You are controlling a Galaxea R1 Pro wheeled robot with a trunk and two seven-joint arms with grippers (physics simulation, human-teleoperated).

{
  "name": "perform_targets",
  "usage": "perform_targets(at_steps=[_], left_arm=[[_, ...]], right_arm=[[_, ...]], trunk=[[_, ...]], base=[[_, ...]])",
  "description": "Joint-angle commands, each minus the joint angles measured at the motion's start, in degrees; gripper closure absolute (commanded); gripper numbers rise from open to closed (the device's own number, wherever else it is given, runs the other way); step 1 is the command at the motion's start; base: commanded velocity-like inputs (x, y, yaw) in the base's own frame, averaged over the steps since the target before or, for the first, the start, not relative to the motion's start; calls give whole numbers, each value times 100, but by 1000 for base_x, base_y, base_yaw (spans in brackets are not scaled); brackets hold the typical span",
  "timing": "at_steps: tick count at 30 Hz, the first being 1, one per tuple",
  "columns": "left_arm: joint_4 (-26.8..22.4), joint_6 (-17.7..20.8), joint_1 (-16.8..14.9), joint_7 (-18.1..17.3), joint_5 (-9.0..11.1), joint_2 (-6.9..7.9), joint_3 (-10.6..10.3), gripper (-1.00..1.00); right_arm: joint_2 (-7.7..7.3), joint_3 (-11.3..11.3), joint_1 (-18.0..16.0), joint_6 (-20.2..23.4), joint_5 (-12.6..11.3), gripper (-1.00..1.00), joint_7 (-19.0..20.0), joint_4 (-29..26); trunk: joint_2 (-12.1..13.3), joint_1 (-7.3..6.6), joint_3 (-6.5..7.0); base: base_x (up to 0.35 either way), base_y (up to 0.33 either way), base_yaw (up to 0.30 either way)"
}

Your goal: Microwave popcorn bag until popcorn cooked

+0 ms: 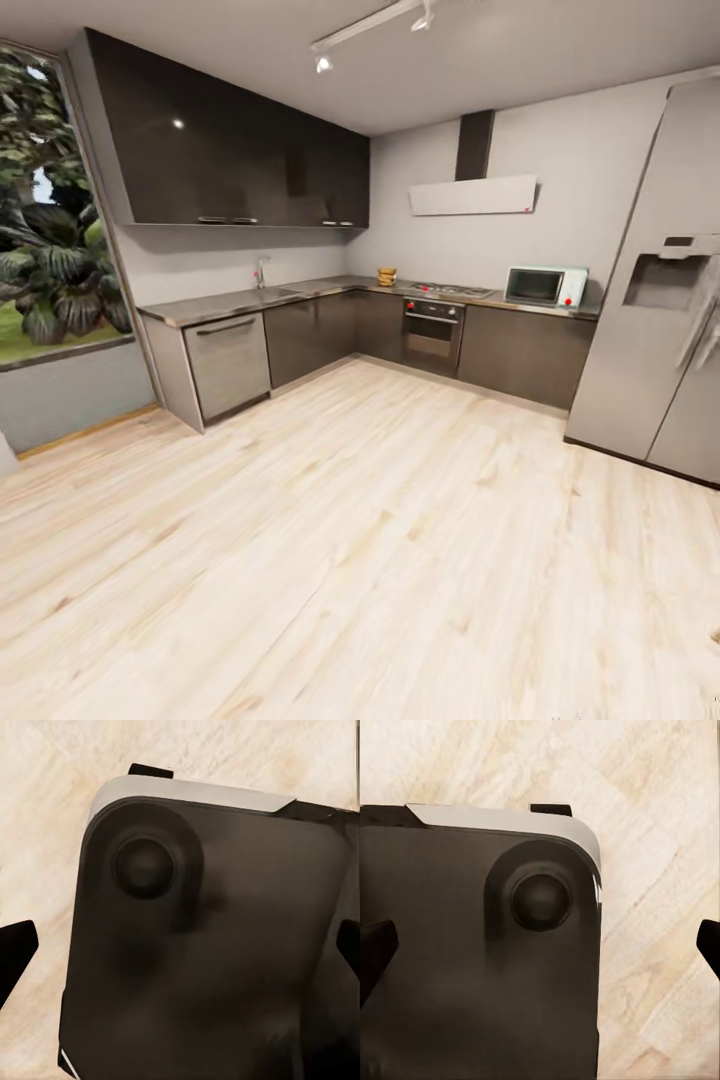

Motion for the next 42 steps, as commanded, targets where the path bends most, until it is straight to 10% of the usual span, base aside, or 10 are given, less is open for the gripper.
perform_targets(at_steps=[1,24,42], left_arm=[[-3,-2,2,5,37,-4,4,-100],[-4,-2,2,5,35,-15,0,-100],[-1,6,2,5,20,-15,-13,-100]], right_arm=[[0,-3,-1,-12,12,-100,-11,-1],[-8,-3,-1,-11,12,-100,28,2],[-48,10,-1,-3,61,-100,-28,-2]], trunk=[[-3,0,-5],[-3,0,-5],[-3,0,-5]], base=[[0,0,-283],[6,0,-285],[311,0,-79]])
